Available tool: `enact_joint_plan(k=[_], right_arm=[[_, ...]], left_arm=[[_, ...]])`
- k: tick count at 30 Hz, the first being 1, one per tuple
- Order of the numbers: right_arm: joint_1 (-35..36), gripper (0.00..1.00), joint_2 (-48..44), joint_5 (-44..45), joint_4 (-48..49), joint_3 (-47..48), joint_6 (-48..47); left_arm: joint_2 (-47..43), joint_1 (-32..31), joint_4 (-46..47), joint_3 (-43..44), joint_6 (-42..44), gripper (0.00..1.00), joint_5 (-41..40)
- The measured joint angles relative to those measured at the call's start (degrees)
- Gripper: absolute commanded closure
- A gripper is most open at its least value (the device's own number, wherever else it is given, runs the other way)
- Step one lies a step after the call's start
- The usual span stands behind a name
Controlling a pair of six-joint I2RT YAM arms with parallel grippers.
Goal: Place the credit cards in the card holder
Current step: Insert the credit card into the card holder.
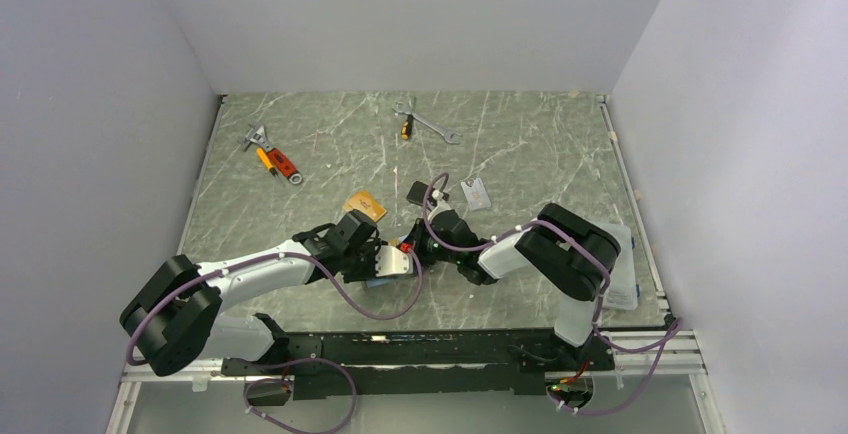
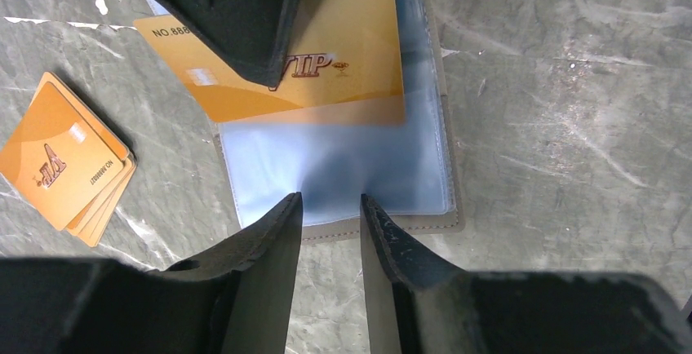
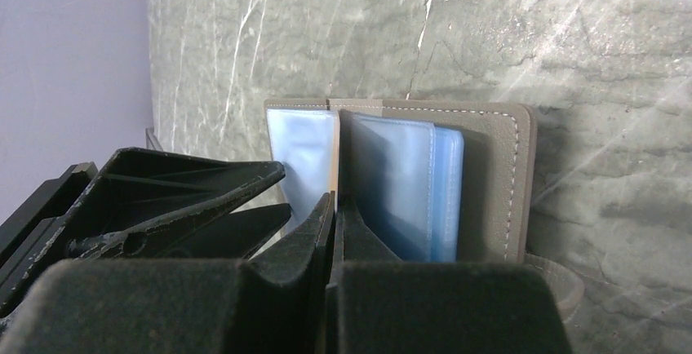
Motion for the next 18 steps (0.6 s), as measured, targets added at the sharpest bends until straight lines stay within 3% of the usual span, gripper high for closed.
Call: enact_joint_plan(k=[18], right_arm=[[-0.24,1.00,-0.37,-1.53,0.11,-1.14,-0.52]], left_arm=[[0.00,-0.24,-0.20,0.00,0.00,0.66,-0.17]])
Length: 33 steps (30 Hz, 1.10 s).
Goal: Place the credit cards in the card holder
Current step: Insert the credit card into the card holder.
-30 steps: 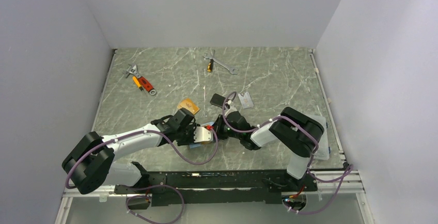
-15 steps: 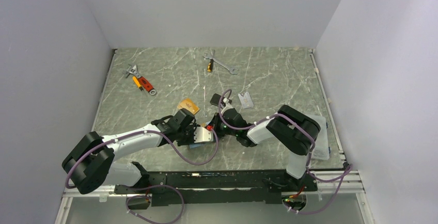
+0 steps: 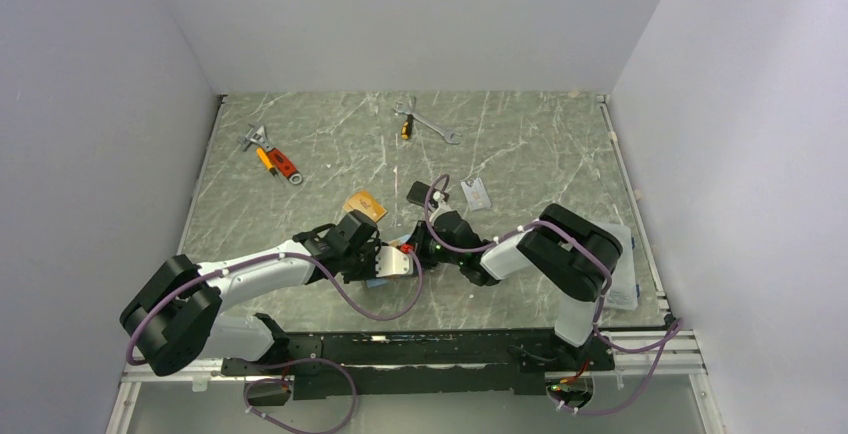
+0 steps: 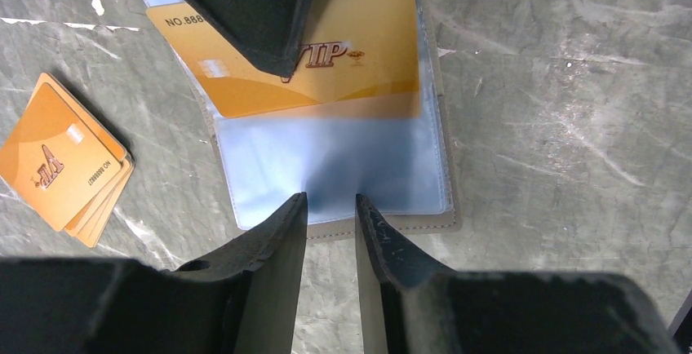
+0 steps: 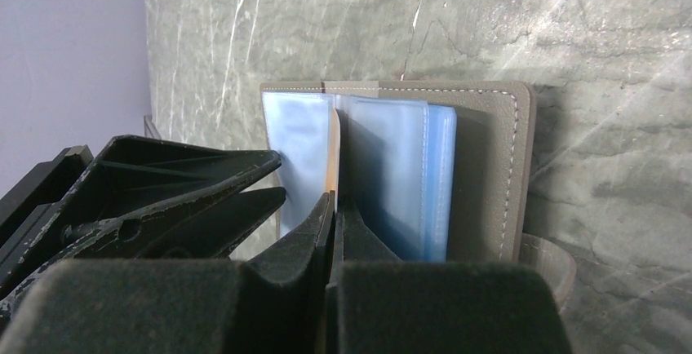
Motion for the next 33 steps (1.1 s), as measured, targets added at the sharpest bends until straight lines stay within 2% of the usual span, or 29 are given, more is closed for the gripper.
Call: enact_joint_plan(k=[11,22,27,33], right_arm=[[-1.95,1.00,0.70,-5.99,-3.80,2.82,-3.69],[-2.21,0.99,1.84,-7.13,-4.28,4.04,-4.20],[-1.99,0.69,2.27,-6.91,-4.85,4.55,-4.17],[-1.18,0.59,1.03,-6.01,-3.74,3.28,-3.89]], left_arm=[[0.00,0.00,0.00,0.00,0.02,0.66,-0.11],[-0.02,0.00,-0.07,0.00,0.00,0.66,-0.59],[-0.24,0.00,-0.02,-0.04,-0.07,0.61,-0.98],[-1.22,0.02,-0.98,-0.04,-0.50,0.61,-1.49]])
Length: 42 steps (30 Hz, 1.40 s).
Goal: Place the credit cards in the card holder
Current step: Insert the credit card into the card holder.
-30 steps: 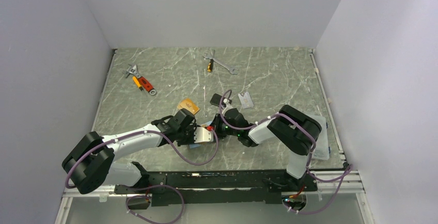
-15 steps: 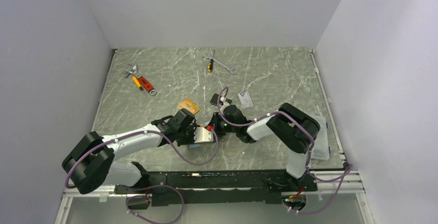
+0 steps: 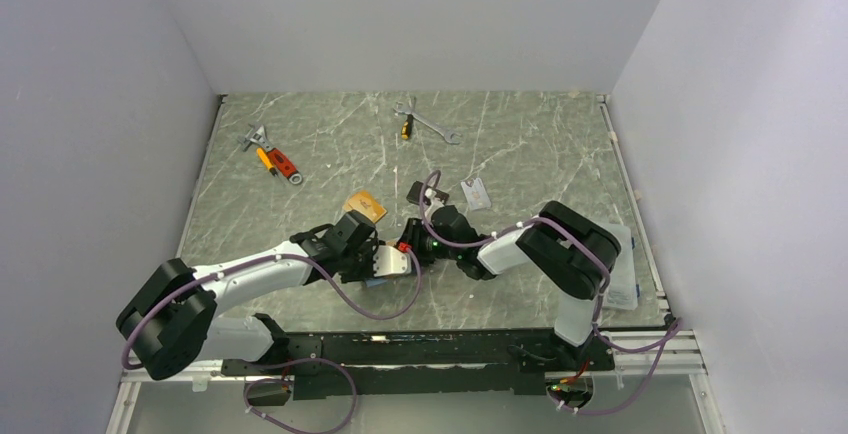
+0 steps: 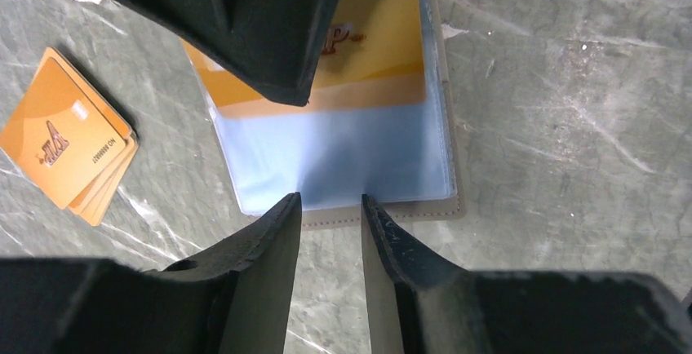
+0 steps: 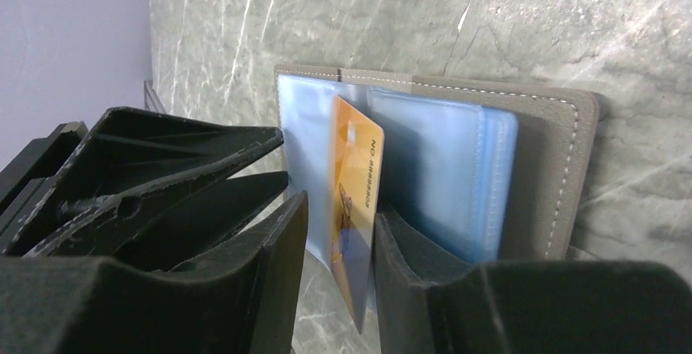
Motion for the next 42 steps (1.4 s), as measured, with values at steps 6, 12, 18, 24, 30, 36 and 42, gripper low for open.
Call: enact_joint_plan(k=[6,12,18,24,30,36,42], right_arm=[[-0.07,0.46,-2.27,0.02,0.66,-1.79,0.20],[-0.50,0.44,-5.33,0.17,-1.38,-3.48,-0.17],[-0.50,0.45,-6.36,1.31,-3.45,-3.61,-0.63],[-0.22,0.43,-7.56,2.69,-6.14,-3.26,-1.55],[0.92,0.43,-8.26,4.98,-8.81,-2.27,-2.60],[1.51,0.41,-8.26,5.88,-8.96,-2.14,-2.60],[1.77,0.39,-8.59,6.47,-8.70,-2.29,-2.60]], left_arm=[[-0.46,0.00,-1.66,0.00,-1.07,0.63,-0.13],[-0.46,0.00,-2.05,-0.04,-1.07,0.65,-0.17],[-0.44,0.00,-2.05,-0.04,-1.07,0.70,-0.17],[-0.48,0.00,-2.71,0.31,-1.42,0.79,-0.44],[-2.64,0.00,-6.99,4.87,-2.49,0.83,-0.09],[-4.70,0.00,-8.13,7.43,-2.49,0.84,1.79],[-2.12,0.00,-5.20,5.22,-1.77,0.85,3.56]])
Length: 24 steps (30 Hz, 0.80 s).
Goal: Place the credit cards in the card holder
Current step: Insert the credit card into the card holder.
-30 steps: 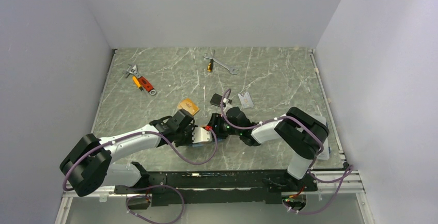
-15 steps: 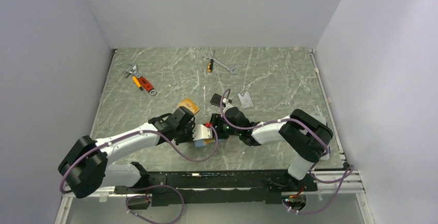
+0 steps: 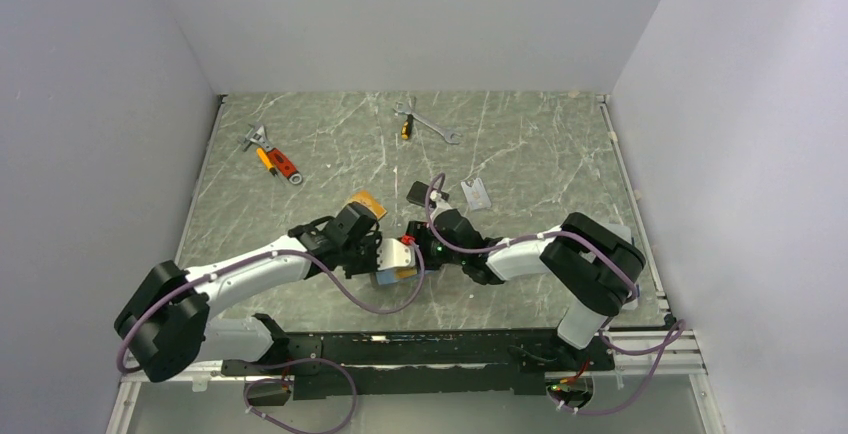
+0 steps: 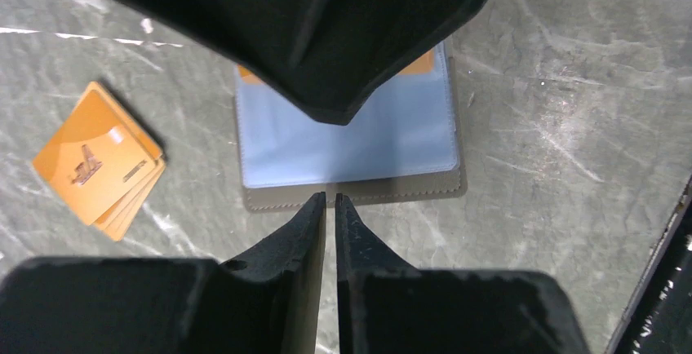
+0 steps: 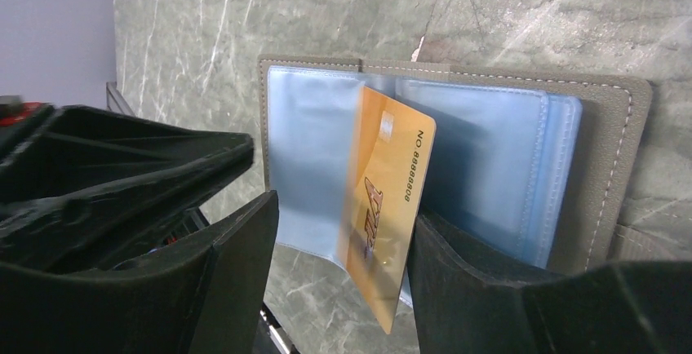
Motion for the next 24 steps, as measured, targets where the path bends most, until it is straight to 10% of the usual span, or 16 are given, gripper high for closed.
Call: enact_joint_plan(k=[24], right_arm=[[-0.39,0.32,-3.58,0.04,-3.61,-1.36,-1.92]], left_arm=[[2.49,-0.28,8.74,-7.78,4.04,0.90,0.31]])
